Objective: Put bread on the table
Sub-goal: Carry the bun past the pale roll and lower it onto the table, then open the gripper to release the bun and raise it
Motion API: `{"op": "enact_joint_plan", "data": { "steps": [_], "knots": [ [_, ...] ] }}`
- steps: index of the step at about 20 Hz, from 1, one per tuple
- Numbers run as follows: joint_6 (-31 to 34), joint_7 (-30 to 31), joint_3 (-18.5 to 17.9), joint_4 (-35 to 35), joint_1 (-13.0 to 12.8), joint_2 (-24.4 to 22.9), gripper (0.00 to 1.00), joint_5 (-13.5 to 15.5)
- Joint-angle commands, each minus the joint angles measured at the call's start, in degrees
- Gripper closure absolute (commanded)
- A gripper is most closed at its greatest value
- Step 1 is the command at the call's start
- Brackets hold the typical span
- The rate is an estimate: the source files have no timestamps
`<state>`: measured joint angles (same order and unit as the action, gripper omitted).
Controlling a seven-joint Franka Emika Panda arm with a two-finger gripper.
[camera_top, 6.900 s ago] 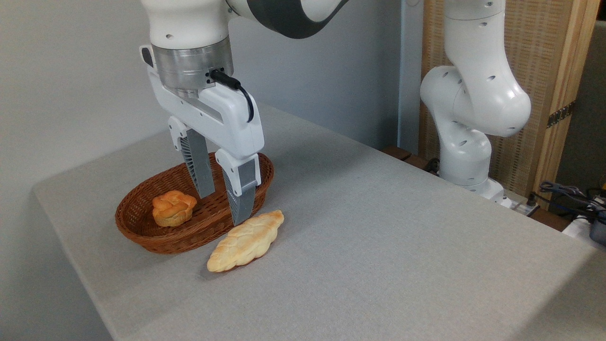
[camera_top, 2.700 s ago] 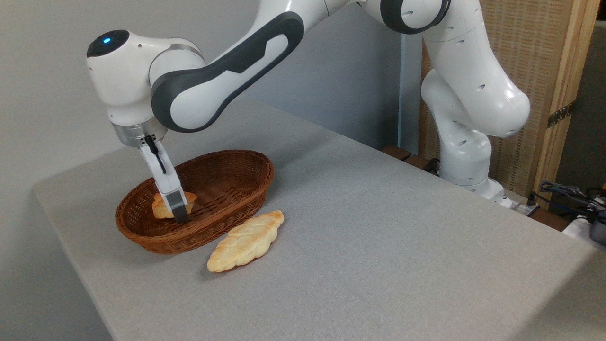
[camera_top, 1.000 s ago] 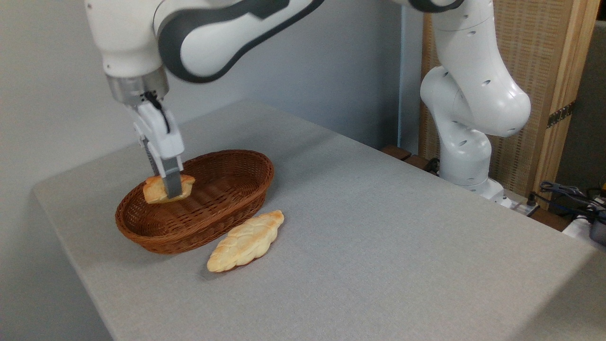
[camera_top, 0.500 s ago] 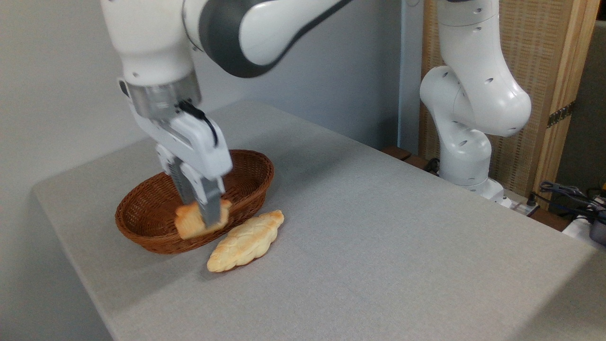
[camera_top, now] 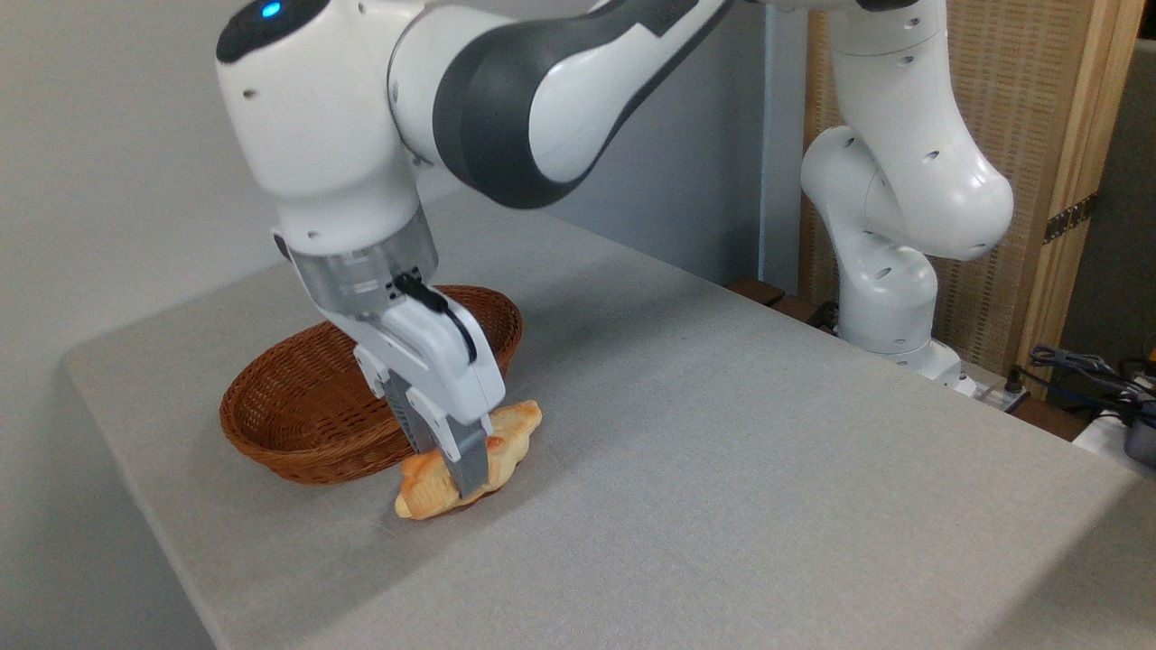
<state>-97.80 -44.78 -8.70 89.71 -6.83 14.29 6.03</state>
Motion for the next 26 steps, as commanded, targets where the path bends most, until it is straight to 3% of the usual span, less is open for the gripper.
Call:
{"op": "enact_joint_plan", "data": {
  "steps": [1, 12, 21, 26],
  "knots": [
    [2.3, -1.4, -0.7, 0.0, -0.4, 0.4, 0.00, -0.7],
    [2.1, -1.6, -0.7, -0.1, 0.0, 0.1, 0.00, -0.6],
    [1.2, -1.1, 0.0, -2.3, -0.2, -4.9, 0.00, -0.3],
    [1.5, -0.9, -0.3, -4.7, -0.2, -5.4, 0.00, -0.1]
  ]
}}
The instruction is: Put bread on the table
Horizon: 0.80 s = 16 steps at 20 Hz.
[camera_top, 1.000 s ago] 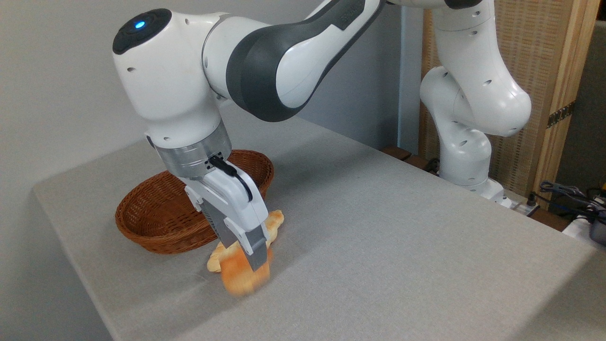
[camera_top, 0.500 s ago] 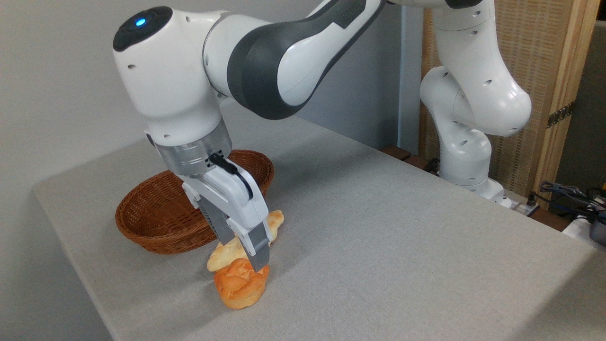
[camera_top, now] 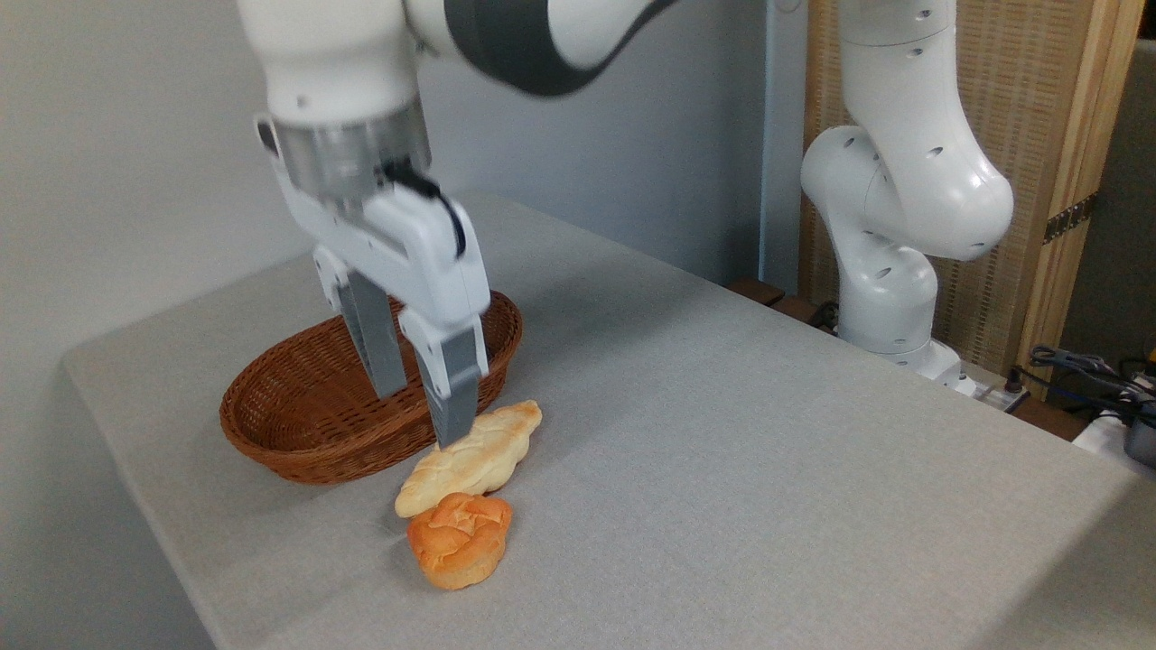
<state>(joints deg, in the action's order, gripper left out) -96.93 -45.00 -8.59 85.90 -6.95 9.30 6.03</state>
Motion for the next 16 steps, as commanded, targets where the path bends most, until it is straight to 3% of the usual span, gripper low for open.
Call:
{"op": "enact_joint_plan", "data": {
  "steps": [1, 16],
  "knots": [
    [0.8, -0.7, -0.3, -0.8, -0.2, -0.6, 0.00, -0.1],
    [2.4, -0.9, 0.0, -0.6, -0.2, -0.4, 0.00, 0.0]
  ]
}}
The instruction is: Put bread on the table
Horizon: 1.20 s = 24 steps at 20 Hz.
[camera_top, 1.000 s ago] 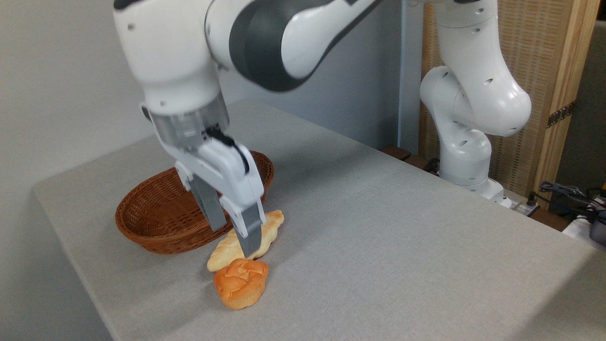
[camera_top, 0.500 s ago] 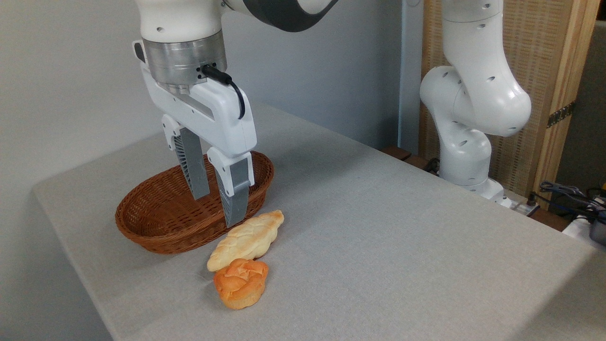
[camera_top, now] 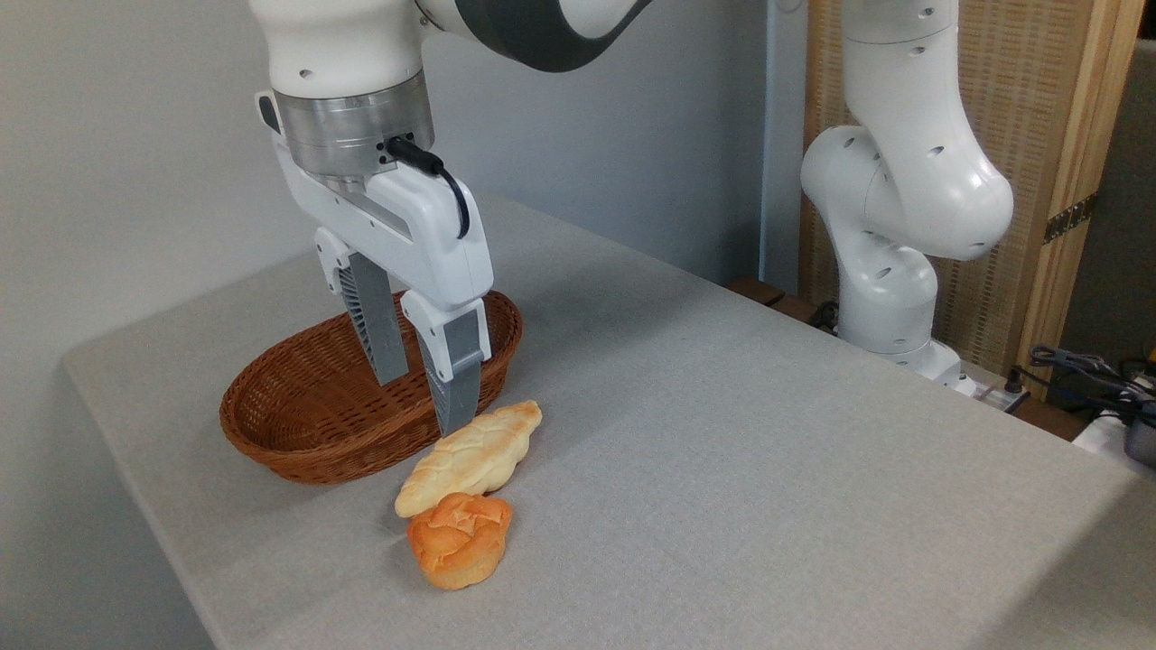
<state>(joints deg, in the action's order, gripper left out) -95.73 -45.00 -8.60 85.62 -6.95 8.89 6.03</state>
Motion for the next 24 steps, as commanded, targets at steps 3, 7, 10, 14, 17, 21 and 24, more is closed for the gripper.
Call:
{"op": "enact_joint_plan", "data": {
  "steps": [3, 7, 10, 14, 17, 21, 24],
  "knots": [
    [1.2, -0.9, 0.0, -0.3, -0.2, 0.0, 0.00, 0.1],
    [1.2, -0.9, 0.0, -0.3, -0.3, 0.0, 0.00, 0.1],
    [1.2, -0.9, 0.1, -0.3, -0.3, 0.0, 0.00, 0.2],
    [1.2, -0.9, 0.1, -0.3, -0.3, 0.0, 0.00, 0.2],
    [1.1, -1.0, 0.1, -0.3, -0.3, 0.0, 0.00, 0.5],
    [0.9, -1.1, 0.0, -0.4, -0.3, 0.0, 0.00, 1.2],
    [0.8, -1.1, 0.0, -0.4, -0.3, 0.0, 0.00, 1.2]
  ]
}}
